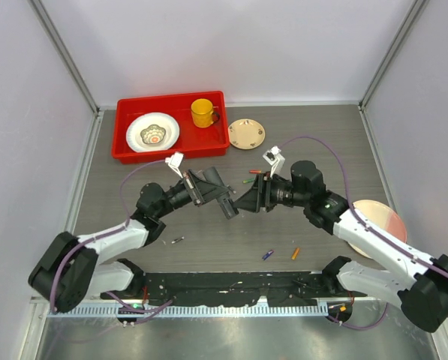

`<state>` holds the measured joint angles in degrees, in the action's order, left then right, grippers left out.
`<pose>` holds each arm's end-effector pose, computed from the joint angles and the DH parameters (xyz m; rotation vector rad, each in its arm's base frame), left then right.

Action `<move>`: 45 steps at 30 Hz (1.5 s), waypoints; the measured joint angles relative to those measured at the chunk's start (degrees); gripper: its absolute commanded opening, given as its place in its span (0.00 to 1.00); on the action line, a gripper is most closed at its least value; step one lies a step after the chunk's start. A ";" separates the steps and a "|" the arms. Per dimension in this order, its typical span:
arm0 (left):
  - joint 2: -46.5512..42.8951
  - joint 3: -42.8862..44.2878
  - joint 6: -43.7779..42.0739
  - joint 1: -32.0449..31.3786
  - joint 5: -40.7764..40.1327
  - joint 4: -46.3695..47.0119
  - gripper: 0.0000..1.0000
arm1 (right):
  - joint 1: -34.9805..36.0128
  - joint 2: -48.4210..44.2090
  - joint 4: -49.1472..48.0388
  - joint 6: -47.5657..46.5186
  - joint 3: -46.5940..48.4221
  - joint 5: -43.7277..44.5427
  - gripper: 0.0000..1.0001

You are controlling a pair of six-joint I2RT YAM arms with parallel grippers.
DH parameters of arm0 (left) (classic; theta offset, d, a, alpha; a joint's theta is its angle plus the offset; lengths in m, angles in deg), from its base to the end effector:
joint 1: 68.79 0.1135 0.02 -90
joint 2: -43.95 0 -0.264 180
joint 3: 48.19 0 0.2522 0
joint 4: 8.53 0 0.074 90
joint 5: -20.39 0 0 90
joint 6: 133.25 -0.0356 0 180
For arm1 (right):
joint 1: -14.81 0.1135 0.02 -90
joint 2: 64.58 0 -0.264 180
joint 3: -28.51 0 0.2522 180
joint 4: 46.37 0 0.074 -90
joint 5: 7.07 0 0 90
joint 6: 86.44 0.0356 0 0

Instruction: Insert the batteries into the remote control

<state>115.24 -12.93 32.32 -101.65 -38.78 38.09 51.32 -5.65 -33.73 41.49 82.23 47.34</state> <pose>0.1934 -0.1467 0.2344 -0.0899 1.7237 -1.8644 0.1749 0.1552 0.2852 -0.4530 2.0516 1.4244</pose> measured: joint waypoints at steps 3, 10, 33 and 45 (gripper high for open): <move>-6.43 0.39 -4.63 0.00 -4.90 -11.72 0.00 | 0.00 -2.32 10.73 -4.50 3.67 9.66 0.56; -15.13 0.96 -10.03 0.00 -10.86 -22.64 0.00 | 2.69 -2.21 30.80 -7.41 3.39 31.36 0.54; -25.68 -8.79 -8.09 0.00 -10.75 -24.11 0.00 | 30.99 14.80 43.19 4.74 3.89 53.11 0.82; -25.59 -8.94 -8.09 0.00 -10.56 -24.70 0.00 | 31.26 19.37 40.24 5.35 0.61 51.47 0.78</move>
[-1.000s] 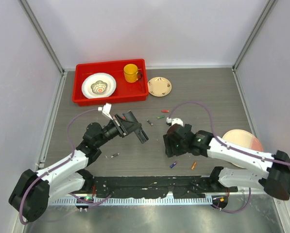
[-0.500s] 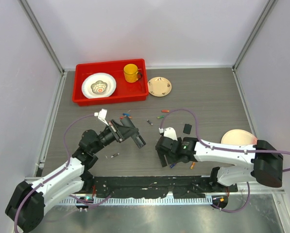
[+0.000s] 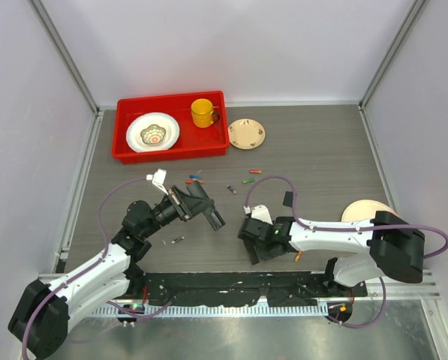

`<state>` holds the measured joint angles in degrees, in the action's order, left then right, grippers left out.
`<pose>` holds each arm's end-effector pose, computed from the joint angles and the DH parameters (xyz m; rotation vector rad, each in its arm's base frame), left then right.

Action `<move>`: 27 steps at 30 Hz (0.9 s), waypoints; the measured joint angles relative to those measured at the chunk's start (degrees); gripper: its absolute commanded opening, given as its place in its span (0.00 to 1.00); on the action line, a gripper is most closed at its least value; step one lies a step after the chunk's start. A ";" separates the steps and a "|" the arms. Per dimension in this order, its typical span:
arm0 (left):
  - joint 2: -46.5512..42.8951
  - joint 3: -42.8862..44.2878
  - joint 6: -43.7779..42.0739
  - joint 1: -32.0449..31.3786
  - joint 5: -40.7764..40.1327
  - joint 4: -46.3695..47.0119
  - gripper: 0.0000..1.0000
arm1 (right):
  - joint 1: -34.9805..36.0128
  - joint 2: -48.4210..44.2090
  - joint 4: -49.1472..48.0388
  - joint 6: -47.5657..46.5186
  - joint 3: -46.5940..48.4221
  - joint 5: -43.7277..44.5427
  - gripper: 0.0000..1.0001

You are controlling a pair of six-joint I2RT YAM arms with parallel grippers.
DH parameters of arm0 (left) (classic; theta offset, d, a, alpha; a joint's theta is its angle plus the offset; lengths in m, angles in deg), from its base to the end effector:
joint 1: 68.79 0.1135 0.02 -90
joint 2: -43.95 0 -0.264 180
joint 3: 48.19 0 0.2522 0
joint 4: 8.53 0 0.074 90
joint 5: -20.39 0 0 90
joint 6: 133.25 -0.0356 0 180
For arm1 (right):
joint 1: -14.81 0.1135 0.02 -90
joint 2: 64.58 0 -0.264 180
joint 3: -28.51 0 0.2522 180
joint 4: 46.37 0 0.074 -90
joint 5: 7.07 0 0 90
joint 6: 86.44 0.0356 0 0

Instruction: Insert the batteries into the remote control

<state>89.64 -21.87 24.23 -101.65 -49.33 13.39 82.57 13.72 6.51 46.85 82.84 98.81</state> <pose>0.1452 -0.1085 0.2235 -0.2085 1.7703 -1.6076 0.0929 0.2014 0.1642 -0.5463 2.7306 0.0447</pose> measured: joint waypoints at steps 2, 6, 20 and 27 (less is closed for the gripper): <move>0.09 0.00 0.00 0.00 0.15 0.00 0.00 | 0.00 0.11 -0.55 0.20 -0.48 -0.33 0.76; 0.11 -0.20 0.00 0.00 0.24 0.00 0.00 | 0.00 -0.15 -1.75 0.52 -1.03 -0.92 0.73; 1.18 -0.35 0.00 0.00 0.13 0.04 0.00 | -0.94 -3.69 -4.02 0.79 -4.20 -1.81 0.44; 1.42 -0.35 0.00 0.00 0.02 0.13 0.00 | -1.51 -4.15 -4.42 1.09 -4.68 -1.95 0.29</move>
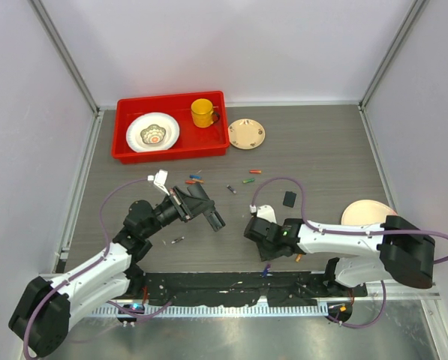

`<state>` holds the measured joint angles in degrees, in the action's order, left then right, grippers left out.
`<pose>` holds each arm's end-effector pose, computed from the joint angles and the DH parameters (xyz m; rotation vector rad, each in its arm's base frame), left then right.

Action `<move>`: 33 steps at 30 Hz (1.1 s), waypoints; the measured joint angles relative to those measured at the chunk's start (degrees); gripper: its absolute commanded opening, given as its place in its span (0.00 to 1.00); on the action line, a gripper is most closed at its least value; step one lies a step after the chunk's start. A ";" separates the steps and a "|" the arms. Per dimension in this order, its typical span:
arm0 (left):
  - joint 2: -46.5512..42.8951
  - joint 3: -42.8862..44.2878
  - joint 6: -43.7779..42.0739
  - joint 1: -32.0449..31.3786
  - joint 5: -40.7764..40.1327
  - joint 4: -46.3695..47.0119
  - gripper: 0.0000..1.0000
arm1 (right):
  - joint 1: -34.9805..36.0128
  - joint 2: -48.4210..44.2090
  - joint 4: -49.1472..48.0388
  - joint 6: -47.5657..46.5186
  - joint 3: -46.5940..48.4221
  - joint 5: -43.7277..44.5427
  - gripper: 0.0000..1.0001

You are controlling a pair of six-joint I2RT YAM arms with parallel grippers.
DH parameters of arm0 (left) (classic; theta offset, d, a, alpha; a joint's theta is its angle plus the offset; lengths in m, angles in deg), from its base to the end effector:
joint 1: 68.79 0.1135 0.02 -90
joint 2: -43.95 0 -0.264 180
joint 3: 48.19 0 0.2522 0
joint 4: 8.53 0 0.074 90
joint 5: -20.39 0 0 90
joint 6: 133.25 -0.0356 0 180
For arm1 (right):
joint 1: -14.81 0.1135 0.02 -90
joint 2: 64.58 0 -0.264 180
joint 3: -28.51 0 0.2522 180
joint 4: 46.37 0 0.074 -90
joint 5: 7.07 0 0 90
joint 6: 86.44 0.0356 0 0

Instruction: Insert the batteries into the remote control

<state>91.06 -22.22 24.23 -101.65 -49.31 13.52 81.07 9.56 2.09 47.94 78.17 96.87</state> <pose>0.1470 -0.1096 0.2177 -0.2211 1.8005 -1.5972 0.0921 0.1881 0.1592 -0.4759 2.7294 0.1490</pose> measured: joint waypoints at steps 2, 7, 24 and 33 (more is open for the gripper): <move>0.07 -0.02 0.00 0.00 0.00 0.02 0.00 | -0.17 -0.22 -0.37 0.42 -0.20 -0.13 0.36; 0.17 -0.04 0.00 0.00 -0.22 0.35 0.00 | -0.50 -0.42 -1.46 2.08 -0.24 0.07 0.60; -0.24 -1.40 0.09 0.00 -0.85 0.68 0.00 | 2.97 -11.28 5.51 13.60 -1.81 -5.68 0.53; -0.09 -2.19 1.38 0.00 -0.81 2.23 0.00 | 3.37 -6.25 1.36 18.18 -3.87 -9.60 0.52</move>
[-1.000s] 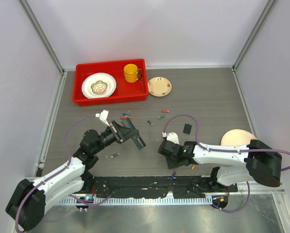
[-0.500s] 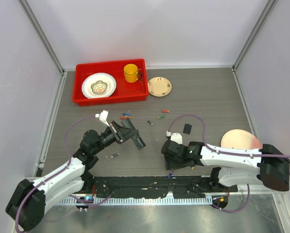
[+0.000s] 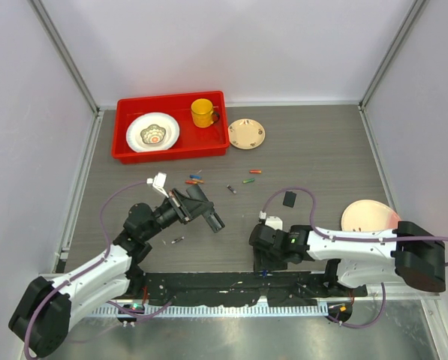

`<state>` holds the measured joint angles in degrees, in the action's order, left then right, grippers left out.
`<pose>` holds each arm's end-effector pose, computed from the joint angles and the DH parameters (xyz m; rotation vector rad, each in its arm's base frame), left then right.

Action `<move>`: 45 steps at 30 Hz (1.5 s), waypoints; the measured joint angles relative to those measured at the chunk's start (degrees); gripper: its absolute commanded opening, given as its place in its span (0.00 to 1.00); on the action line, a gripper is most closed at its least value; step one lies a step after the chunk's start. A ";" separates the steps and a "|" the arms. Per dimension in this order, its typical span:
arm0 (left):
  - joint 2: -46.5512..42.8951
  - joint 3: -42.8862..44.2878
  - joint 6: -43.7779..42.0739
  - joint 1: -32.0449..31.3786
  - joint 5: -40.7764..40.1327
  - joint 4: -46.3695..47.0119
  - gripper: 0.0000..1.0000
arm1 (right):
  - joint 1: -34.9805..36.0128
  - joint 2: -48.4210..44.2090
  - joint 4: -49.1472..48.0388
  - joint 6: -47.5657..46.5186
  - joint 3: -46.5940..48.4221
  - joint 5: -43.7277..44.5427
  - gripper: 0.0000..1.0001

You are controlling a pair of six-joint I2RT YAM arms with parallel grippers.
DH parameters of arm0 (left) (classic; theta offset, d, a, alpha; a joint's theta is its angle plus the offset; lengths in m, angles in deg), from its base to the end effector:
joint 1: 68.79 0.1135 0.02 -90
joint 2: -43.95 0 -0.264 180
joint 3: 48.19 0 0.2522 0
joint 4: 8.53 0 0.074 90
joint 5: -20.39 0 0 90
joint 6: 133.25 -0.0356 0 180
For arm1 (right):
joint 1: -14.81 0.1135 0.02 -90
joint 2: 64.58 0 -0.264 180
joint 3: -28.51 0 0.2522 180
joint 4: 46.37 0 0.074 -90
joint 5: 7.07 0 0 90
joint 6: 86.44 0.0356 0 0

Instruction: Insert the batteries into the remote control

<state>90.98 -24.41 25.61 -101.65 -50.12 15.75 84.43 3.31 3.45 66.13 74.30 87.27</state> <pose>0.1442 -0.1073 0.2091 -0.2551 1.7964 -1.6051 0.0681 0.1756 0.1591 -0.1620 2.9165 0.3800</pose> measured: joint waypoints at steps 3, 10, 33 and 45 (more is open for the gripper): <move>-0.42 -0.09 0.11 0.00 0.00 -0.02 0.00 | 0.02 1.01 -2.45 0.70 0.11 -0.59 0.47; -1.46 -0.11 0.15 0.00 0.00 0.00 0.00 | 0.02 2.01 -5.99 2.40 -0.44 -0.98 0.25; -9.20 -1.46 1.22 0.00 -4.07 -1.75 0.00 | -15.04 0.13 -12.44 13.35 0.52 13.27 0.01; -25.44 -5.14 1.16 0.00 -16.46 -9.53 0.00 | -16.61 9.42 -9.90 44.78 7.80 23.39 0.01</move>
<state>65.54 -29.54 26.77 -101.65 -66.58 6.22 67.82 12.73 -6.45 110.91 82.10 110.66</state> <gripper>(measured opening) 0.209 0.135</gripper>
